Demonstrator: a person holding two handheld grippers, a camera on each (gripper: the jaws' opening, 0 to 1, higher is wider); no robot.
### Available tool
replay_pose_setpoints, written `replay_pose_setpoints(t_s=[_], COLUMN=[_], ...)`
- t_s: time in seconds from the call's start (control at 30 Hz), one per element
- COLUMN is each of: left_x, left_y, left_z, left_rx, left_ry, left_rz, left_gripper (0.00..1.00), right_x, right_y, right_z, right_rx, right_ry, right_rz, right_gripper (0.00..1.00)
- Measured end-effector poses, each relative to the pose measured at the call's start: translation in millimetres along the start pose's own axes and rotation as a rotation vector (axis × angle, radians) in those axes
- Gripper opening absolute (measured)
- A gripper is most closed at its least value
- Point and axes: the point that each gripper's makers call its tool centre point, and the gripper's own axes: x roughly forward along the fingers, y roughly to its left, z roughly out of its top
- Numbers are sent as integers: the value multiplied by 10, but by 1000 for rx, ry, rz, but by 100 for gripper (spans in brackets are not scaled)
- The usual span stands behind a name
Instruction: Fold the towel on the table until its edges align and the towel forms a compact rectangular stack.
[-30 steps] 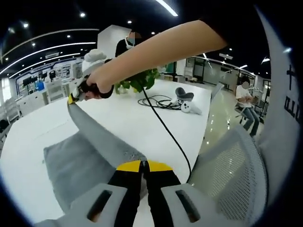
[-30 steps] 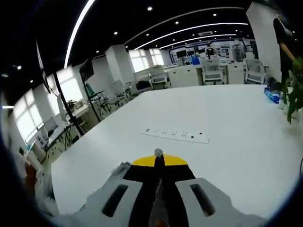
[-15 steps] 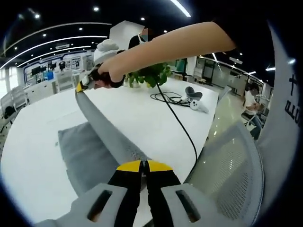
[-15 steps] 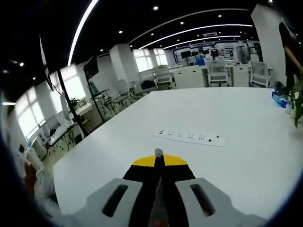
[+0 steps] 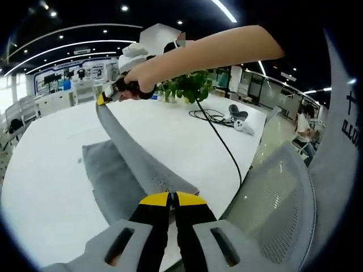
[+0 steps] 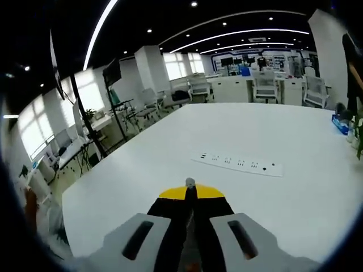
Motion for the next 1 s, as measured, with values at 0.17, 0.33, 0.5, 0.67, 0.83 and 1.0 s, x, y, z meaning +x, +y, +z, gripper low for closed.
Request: replay_pose_setpoints(t_s=[0.17, 0.33, 0.5, 0.67, 0.83, 1.0], left_x=[-74, -87, -91, -101, -57, -3], left_y=[91, 154, 218, 348, 479, 592], left_z=[-63, -173, -324, -426, -586, -795], left_rx=[-79, -139, -208, -310, -363, -431], left_ry=[-11, -6, 21, 12, 35, 65], left_rz=[20, 28, 27, 59, 70, 80], left_gripper=[3, 3, 3, 3, 3, 3], right_x=[73, 210, 396, 523, 586, 728], right_y=[123, 233, 248, 204, 189, 174], right_z=[-18, -118, -251, -336, -459, -588], right_rx=[-29, -36, -48, -56, -53, -50], right_ry=[2, 23, 57, 78, 99, 119], right_rz=[-6, 14, 26, 26, 18, 15], right_gripper=[0, 0, 0, 0, 0, 0])
